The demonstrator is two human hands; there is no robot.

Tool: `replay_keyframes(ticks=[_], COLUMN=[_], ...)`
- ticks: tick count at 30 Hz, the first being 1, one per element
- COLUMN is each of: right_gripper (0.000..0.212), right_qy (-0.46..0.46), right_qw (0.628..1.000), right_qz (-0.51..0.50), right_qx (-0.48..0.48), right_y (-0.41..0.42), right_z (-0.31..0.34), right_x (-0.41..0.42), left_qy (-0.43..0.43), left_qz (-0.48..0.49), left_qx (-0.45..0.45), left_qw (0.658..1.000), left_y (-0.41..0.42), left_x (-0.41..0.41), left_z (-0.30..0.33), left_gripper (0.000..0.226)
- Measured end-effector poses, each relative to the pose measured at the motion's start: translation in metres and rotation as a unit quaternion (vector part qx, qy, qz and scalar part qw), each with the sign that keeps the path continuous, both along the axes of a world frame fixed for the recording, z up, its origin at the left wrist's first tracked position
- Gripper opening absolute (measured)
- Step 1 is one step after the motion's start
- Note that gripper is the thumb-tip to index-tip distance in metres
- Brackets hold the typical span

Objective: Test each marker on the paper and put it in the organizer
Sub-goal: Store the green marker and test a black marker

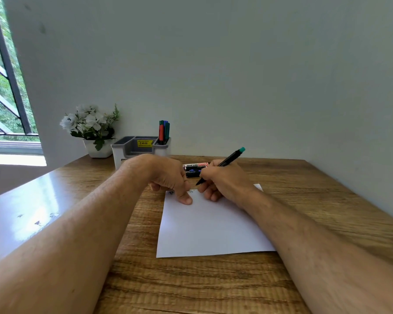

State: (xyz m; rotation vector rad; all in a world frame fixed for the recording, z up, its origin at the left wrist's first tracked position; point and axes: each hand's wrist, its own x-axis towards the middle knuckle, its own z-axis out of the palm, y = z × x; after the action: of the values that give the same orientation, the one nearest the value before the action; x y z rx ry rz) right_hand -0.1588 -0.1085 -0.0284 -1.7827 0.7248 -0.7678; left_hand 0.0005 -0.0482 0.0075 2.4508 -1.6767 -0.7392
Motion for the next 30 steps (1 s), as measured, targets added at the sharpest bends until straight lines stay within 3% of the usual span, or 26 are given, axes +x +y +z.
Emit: replay_keyframes(ticks=[5, 11, 18, 30], right_gripper=[0.019, 0.025, 0.029, 0.026], right_qy=[0.070, 0.113, 0.120, 0.104], right_qw=[0.989, 0.978, 0.976, 0.980], right_qz=[-0.036, -0.047, -0.050, -0.052], right_qx=[-0.123, -0.168, -0.175, -0.162], right_y=[-0.0037, -0.0035, -0.0029, -0.0060], right_z=[-0.0016, -0.0006, -0.0003, -0.0017], right_x=[0.0017, 0.0033, 0.0025, 0.0042], left_qy=[-0.010, -0.016, -0.016, -0.017], left_qz=[0.003, 0.000, 0.000, 0.002], left_qx=[-0.001, 0.001, 0.002, 0.004], left_qw=[1.000, 1.000, 1.000, 1.000], left_y=[-0.0011, -0.0032, -0.0053, -0.0061], left_x=[-0.0003, -0.0005, 0.0019, 0.0033], left_z=[-0.0005, -0.0002, -0.0022, -0.0022], left_gripper=[0.049, 0.049, 0.040, 0.044])
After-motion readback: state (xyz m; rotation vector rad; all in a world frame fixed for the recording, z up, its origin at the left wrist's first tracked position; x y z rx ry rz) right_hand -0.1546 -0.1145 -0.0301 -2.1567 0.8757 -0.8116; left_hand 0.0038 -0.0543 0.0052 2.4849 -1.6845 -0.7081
